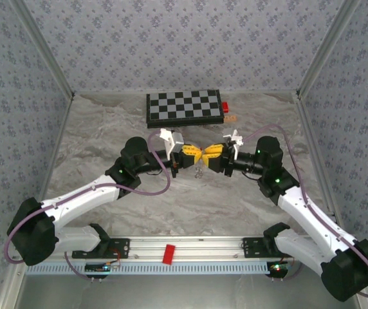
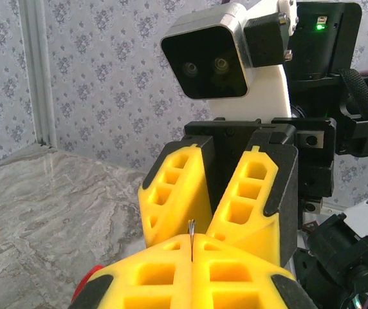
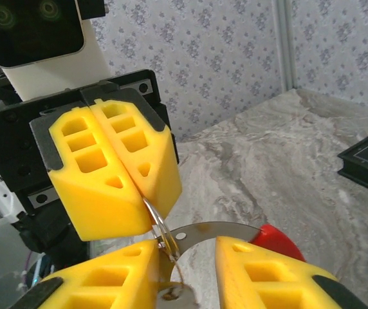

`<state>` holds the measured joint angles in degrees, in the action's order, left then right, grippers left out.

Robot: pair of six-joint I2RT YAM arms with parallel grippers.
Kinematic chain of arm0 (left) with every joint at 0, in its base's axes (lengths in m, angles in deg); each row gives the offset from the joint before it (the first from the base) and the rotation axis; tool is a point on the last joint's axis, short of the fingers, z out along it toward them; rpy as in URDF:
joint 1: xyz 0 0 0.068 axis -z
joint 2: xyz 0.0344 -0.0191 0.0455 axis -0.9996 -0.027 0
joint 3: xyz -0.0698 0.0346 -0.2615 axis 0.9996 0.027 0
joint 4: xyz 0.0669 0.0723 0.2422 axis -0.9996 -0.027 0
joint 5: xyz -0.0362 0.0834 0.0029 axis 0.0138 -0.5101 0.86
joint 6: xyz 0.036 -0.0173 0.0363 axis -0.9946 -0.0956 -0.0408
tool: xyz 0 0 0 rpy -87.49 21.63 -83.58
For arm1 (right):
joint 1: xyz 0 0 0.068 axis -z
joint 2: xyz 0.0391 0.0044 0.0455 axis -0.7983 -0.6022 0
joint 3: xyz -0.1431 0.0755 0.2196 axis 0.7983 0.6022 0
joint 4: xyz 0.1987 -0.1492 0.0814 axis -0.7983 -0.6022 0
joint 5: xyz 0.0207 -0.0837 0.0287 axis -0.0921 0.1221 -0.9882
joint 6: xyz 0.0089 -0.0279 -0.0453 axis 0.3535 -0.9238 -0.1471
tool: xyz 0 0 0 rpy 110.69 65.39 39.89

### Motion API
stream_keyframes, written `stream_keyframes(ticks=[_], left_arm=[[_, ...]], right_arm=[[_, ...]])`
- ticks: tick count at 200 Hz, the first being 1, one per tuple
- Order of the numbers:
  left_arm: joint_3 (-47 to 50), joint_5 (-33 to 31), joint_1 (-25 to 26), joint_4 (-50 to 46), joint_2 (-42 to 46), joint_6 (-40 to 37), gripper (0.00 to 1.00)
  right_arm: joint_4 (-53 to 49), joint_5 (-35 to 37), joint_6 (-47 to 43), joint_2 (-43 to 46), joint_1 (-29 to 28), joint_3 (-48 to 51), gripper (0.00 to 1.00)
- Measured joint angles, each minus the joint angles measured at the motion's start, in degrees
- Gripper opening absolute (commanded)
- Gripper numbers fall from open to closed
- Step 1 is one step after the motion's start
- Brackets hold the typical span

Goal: Put the keys on the keyring

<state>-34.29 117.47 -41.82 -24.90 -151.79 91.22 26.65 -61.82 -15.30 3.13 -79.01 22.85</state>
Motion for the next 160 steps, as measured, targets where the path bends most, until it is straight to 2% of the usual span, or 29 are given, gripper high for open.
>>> stream_keyframes(ticks=[19,48,90,108,125,139,160], left_arm=[[0.0,-0.2,0.0,0.0,0.0,0.0,0.00],[0.0,-0.7,-0.1,0.0,0.0,0.0,0.00],[0.0,-1.1,-0.2,-0.4,0.1,-0.2,0.00],[0.0,-1.0,-0.1,-1.9,0.9,-1.1,0.10],[0.0,-1.0,-0.1,-3.7,2.0,-2.1,0.24],[0.0,-0.6,-0.2,-5.9,3.1,-3.4,0.30],[0.0,-0.2,-0.7,-9.9,4.2,-5.5,0.31]], right_arm=[[0.3,-0.5,0.0,-0.3,-0.2,-0.2,0.19],[0.5,-1.2,-0.2,-0.2,-0.4,-0.4,0.00],[-3.3,-1.5,-2.6,-0.2,-0.4,-2.0,0.00],[-8.2,-1.4,-5.5,-0.2,-0.5,-4.1,0.00],[-13.6,-1.3,-8.5,-0.6,-0.8,-7.0,0.00],[-18.4,-0.5,-11.3,-1.4,-0.8,-10.1,0.00],[-26.4,0.6,-15.5,-4.0,-0.9,-15.5,0.00]])
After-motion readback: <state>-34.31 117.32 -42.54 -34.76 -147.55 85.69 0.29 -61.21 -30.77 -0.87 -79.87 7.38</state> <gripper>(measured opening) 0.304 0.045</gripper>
